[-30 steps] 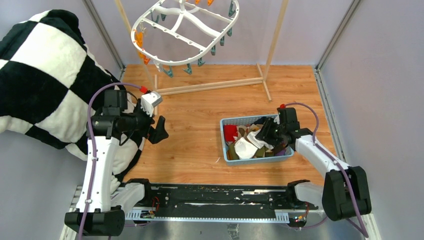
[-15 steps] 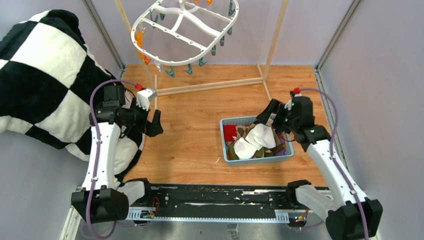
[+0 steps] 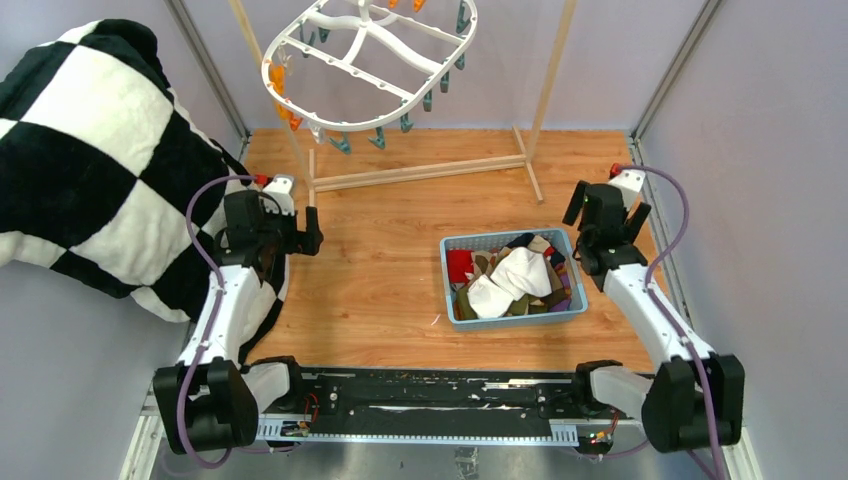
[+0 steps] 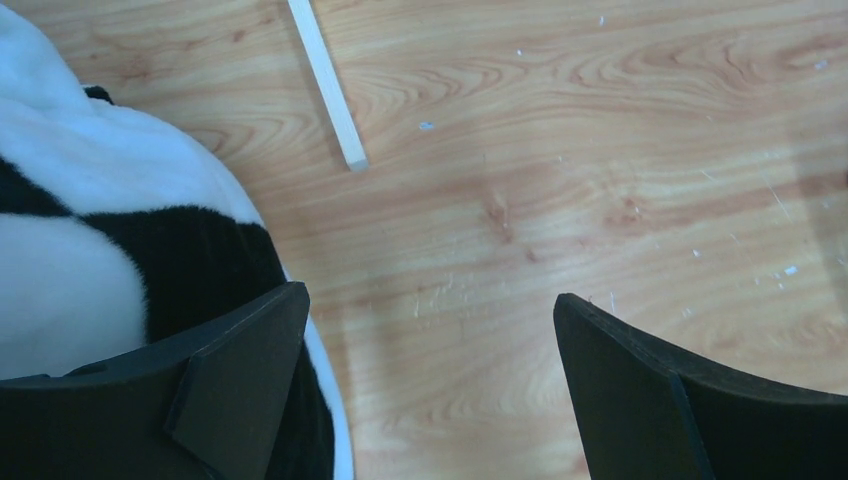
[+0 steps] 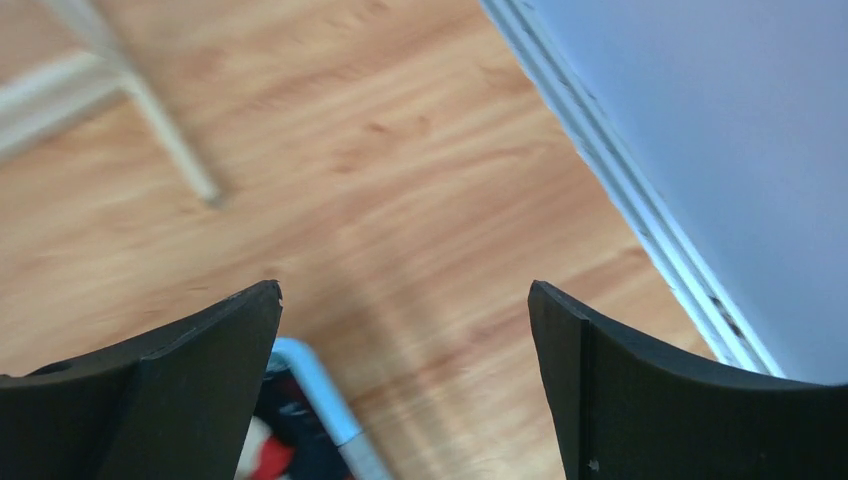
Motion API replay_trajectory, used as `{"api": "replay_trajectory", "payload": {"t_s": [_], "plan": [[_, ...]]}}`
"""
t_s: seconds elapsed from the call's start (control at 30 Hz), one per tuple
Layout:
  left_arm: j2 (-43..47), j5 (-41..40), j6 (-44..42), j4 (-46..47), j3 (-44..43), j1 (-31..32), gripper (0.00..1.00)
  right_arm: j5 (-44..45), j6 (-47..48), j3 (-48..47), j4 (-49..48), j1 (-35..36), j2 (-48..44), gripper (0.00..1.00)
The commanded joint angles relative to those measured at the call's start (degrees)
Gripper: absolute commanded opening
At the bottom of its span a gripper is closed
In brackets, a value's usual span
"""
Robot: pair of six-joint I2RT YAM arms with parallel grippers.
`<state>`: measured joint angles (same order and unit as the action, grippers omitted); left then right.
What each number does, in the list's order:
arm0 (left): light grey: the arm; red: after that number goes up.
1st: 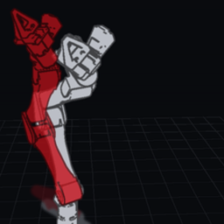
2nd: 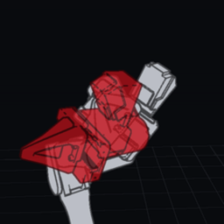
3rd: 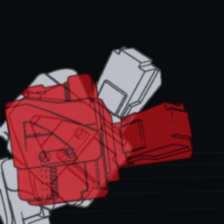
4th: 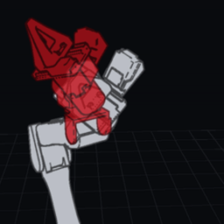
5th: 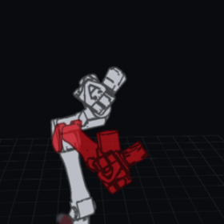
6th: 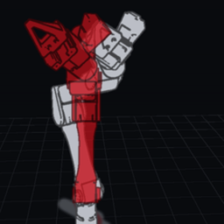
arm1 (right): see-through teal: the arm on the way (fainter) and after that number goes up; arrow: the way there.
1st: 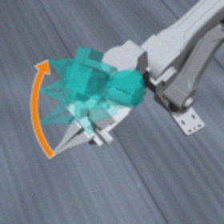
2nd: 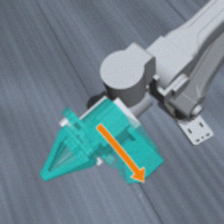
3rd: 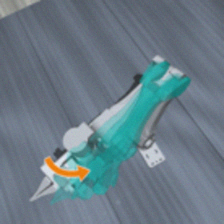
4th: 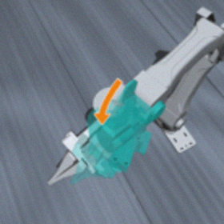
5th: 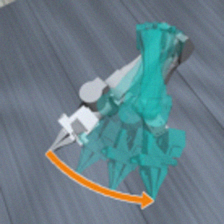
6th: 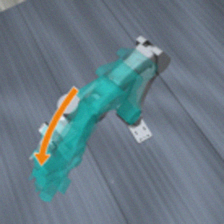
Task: Remove the socks clipped to the hanger
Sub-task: Reset both arms
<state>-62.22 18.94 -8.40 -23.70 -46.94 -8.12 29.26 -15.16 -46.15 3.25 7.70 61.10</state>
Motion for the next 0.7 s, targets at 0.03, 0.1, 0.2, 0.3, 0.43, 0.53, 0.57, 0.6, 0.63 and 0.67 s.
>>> {"api": "replay_trajectory", "payload": {"t_s": [0.03,0.1,0.2,0.3,0.43,0.53,0.57,0.6,0.63,0.67], "plan": [[-2.0,0.8,4.2,28.3,9.2,-0.2,1.00,14.1,3.9,8.6,-15.4,-2.8,5.1,0.98],[-5.3,0.9,3.7,31.3,10.3,-0.2,1.00,14.8,2.8,11.8,-16.7,-2.9,6.5,0.97],[-9.9,1.5,4.7,35.6,11.9,-0.2,1.00,14.5,2.0,17.1,-18.5,-2.9,7.7,0.95],[-14.0,1.5,5.1,41.0,13.3,-0.2,1.00,16.0,2.6,20.6,-22.8,-2.9,9.5,0.95],[-16.0,-1.6,6.6,54.0,18.4,-0.3,1.00,15.8,4.1,26.0,-35.0,-2.9,10.7,0.99],[-16.3,-1.2,8.9,63.7,23.0,-0.3,1.00,14.2,5.2,28.8,-42.1,-2.8,10.8,1.00],[-16.4,-1.5,10.3,67.9,25.1,-0.3,1.00,14.7,5.4,29.6,-45.0,-2.7,11.4,1.00],[-16.5,-1.2,10.6,70.5,26.4,-0.2,1.00,14.8,6.5,30.9,-48.1,-2.6,11.6,1.00],[-15.9,-1.7,10.8,72.2,27.6,-0.2,1.00,14.1,7.0,31.6,-48.8,-2.4,11.3,1.00],[-15.0,-2.3,10.6,72.6,28.6,-0.1,1.00,12.7,7.2,32.0,-48.4,-2.3,10.5,1.00]]}}
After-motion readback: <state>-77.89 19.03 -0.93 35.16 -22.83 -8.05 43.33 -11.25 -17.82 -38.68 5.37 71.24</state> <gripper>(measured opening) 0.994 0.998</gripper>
